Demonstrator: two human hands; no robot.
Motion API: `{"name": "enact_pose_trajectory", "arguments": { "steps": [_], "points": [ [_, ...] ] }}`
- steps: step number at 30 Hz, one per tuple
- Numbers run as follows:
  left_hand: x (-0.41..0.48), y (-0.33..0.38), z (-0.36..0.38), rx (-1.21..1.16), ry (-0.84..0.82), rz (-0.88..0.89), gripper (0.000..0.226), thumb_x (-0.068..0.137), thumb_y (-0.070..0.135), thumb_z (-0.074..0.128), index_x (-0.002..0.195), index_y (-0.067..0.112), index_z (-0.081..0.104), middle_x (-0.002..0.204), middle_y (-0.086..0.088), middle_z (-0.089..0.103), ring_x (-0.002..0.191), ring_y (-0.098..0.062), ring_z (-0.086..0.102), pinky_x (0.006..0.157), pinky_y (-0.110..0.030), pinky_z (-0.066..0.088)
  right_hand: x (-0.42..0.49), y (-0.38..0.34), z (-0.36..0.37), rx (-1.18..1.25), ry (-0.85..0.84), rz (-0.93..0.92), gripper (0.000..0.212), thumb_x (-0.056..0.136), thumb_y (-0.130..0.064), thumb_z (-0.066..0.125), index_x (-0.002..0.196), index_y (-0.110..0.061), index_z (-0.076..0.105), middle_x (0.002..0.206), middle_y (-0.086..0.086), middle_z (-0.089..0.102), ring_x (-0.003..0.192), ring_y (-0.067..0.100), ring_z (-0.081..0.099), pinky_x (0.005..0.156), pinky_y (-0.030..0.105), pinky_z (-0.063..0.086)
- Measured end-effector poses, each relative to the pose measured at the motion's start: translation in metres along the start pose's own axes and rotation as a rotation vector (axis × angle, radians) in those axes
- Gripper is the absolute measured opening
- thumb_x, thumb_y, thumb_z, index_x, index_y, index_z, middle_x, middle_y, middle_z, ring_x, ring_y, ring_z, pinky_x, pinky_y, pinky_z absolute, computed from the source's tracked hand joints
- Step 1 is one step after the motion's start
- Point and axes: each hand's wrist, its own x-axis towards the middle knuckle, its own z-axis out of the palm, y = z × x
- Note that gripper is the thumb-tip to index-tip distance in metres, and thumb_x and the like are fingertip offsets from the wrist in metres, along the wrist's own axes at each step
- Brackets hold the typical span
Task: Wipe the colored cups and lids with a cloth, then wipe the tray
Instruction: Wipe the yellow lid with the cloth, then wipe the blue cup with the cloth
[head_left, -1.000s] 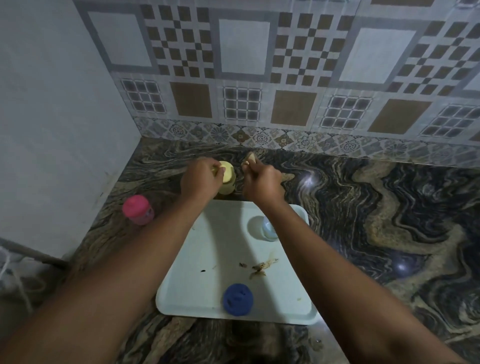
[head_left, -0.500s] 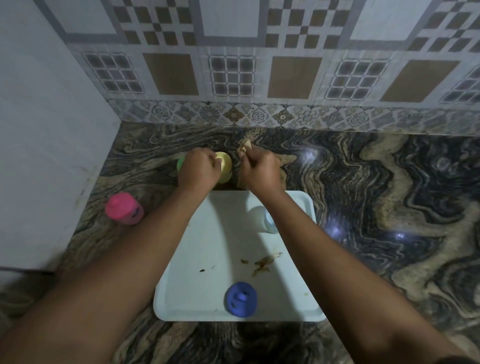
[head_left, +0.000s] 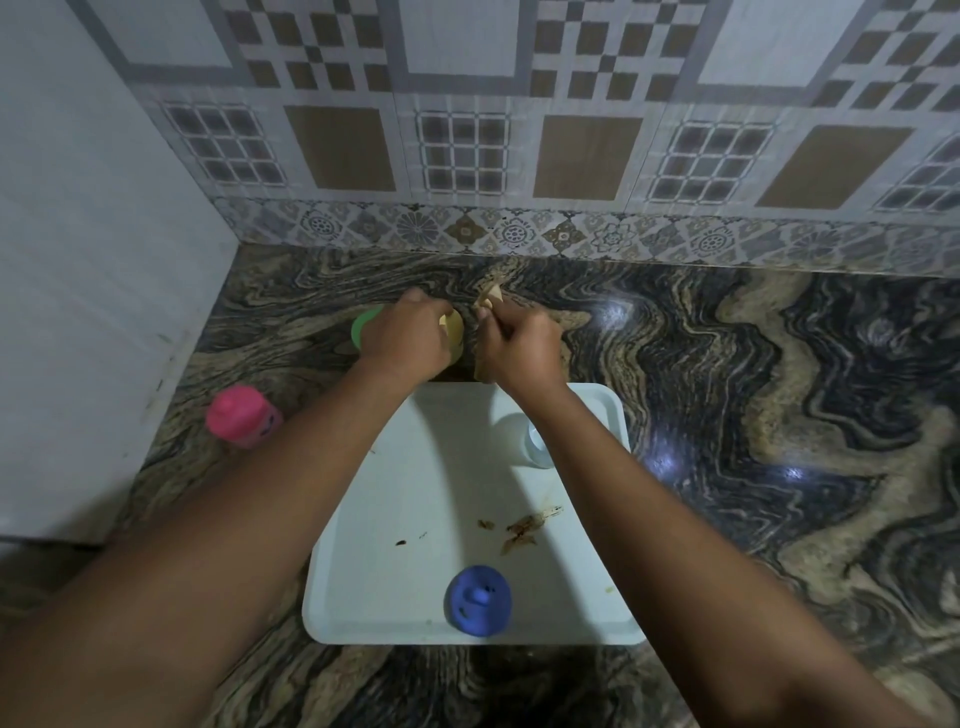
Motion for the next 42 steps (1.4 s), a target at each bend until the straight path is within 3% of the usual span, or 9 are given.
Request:
{"name": "enact_pose_trajectory", "arguments": {
  "steps": [12,17,21,23,25,29,32,38,42],
  "points": [
    [-0.013,0.002,-0.017,-0.113,0.154,0.065,0.051,0.095,0.031,0.051,0.146,0.032,0.046,0.133,-0.006,0.053,0.105,-0.029,0.061,0.073,-0.037,0.052,0.005,-0.015,-0.022,0.116,-0.023,0.051,0.029,0.099,-0.018,0.061,0.071,-0.012,0.063,0.055,-0.007,0.047,0.050,0.004,0.039,0.058,0.024,0.034],
    [-0.029,0.021,-0.043,-0.302,0.304,0.140,0.044,0.094,0.029,0.055,0.137,0.021,0.058,0.123,-0.005,0.060,0.101,-0.025,0.063,0.078,-0.037,0.055,-0.006,-0.039,-0.056,0.204,0.036,0.076,0.022,0.100,-0.019,0.061,0.109,-0.008,0.078,0.047,-0.021,0.050,0.046,-0.007,0.045,0.052,0.011,0.034],
    [-0.048,0.043,-0.060,-0.375,0.359,0.202,0.043,0.092,0.029,0.056,0.134,0.020,0.060,0.123,-0.007,0.063,0.106,-0.027,0.063,0.087,-0.040,0.054,-0.025,-0.050,-0.087,0.226,0.043,0.051,0.025,0.101,-0.026,0.059,0.112,-0.014,0.078,0.049,-0.021,0.052,0.049,-0.004,0.041,0.052,0.017,0.035],
    [-0.059,0.053,-0.064,-0.403,0.372,0.231,0.042,0.090,0.027,0.058,0.131,0.019,0.062,0.120,-0.008,0.065,0.102,-0.027,0.064,0.086,-0.038,0.055,-0.038,-0.050,-0.101,0.220,0.033,0.035,0.026,0.101,-0.030,0.059,0.113,-0.016,0.078,0.056,-0.009,0.063,0.049,0.011,0.049,0.050,0.027,0.045],
    [-0.073,0.063,-0.062,-0.411,0.352,0.256,0.040,0.089,0.026,0.060,0.128,0.019,0.064,0.118,-0.007,0.066,0.099,-0.027,0.065,0.084,-0.036,0.055,-0.053,-0.046,-0.113,0.222,0.036,0.027,0.027,0.100,-0.033,0.059,0.112,-0.018,0.078,0.059,0.010,0.068,0.052,0.025,0.057,0.054,0.040,0.053],
    [-0.100,0.076,-0.039,-0.422,0.251,0.289,0.035,0.089,0.023,0.061,0.123,0.017,0.067,0.119,-0.005,0.067,0.101,-0.025,0.064,0.086,-0.034,0.053,-0.086,-0.028,-0.129,0.187,0.065,0.084,0.023,0.099,-0.030,0.061,0.109,-0.019,0.078,0.057,-0.005,0.063,0.053,0.006,0.052,0.056,0.031,0.048],
    [-0.116,0.081,-0.013,-0.409,0.153,0.302,0.036,0.089,0.023,0.062,0.124,0.015,0.067,0.128,-0.005,0.064,0.117,-0.027,0.059,0.100,-0.039,0.049,-0.108,-0.015,-0.131,0.181,0.003,0.129,0.030,0.099,-0.040,0.055,0.099,-0.019,0.076,0.052,0.011,0.064,0.047,0.029,0.061,0.055,0.044,0.056],
    [-0.137,0.087,0.022,-0.227,-0.016,0.276,0.036,0.092,0.026,0.059,0.127,0.023,0.064,0.145,0.000,0.051,0.131,-0.027,0.044,0.103,-0.043,0.045,-0.140,0.006,-0.130,0.113,-0.010,0.251,0.022,0.101,-0.026,0.059,0.094,-0.019,0.078,0.052,0.012,0.063,0.044,0.013,0.052,0.050,0.026,0.044],
    [-0.137,0.086,0.038,-0.191,-0.042,0.260,0.030,0.093,0.024,0.059,0.122,0.023,0.068,0.144,-0.002,0.051,0.130,-0.027,0.045,0.101,-0.041,0.046,-0.148,0.015,-0.126,0.125,-0.011,0.303,0.019,0.100,-0.024,0.061,0.107,-0.021,0.080,0.052,0.003,0.064,0.041,-0.001,0.050,0.047,0.014,0.040]
  ]
}}
